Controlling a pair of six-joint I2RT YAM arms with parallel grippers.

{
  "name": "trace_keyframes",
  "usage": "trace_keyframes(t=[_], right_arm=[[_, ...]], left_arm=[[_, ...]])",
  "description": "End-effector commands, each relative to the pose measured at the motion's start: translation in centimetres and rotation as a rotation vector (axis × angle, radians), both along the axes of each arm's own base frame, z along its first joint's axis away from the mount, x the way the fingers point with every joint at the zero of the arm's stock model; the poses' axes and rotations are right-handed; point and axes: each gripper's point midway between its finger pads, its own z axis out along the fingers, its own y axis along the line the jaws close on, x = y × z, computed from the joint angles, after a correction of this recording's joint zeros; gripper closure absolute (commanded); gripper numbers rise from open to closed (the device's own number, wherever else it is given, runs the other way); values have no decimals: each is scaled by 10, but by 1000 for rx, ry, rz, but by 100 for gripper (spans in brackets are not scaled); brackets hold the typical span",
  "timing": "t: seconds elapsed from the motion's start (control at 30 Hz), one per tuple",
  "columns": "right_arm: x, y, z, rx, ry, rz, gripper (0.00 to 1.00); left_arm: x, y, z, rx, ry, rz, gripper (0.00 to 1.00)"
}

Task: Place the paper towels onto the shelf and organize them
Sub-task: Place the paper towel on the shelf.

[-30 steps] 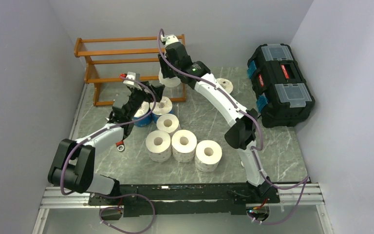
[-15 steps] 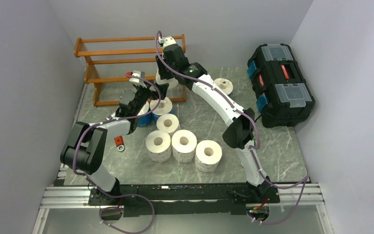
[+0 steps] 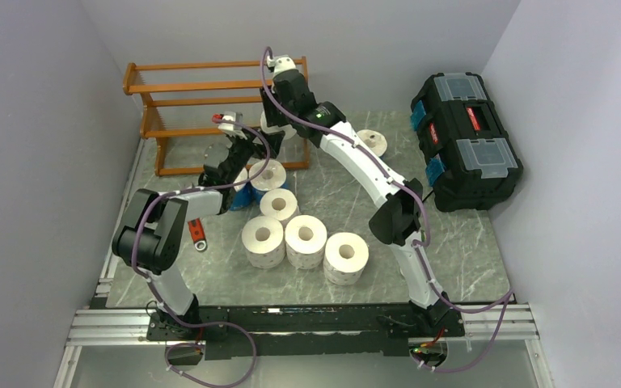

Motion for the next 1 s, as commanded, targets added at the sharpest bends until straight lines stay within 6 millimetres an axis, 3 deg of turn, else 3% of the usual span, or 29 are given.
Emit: trace_keyframes(t=[0.0, 0.17, 0.4, 0.67, 0.97], right_arm=[[-2, 17, 55, 125, -114, 33, 43], [-4, 13, 60, 123, -121, 25, 32], [-8, 8, 67, 125, -124, 18, 29], [-22, -3, 104, 182, -160, 25, 25], [-39, -18, 129, 219, -180, 14, 17]], left_arm=[[5, -4, 20, -51, -53, -7, 1], [7, -2, 19, -70, -47, 7, 1], [11, -3, 19, -83, -42, 7, 1], [16, -6, 23, -78, -35, 1, 3], [17, -7, 20, -74, -22, -3, 4]])
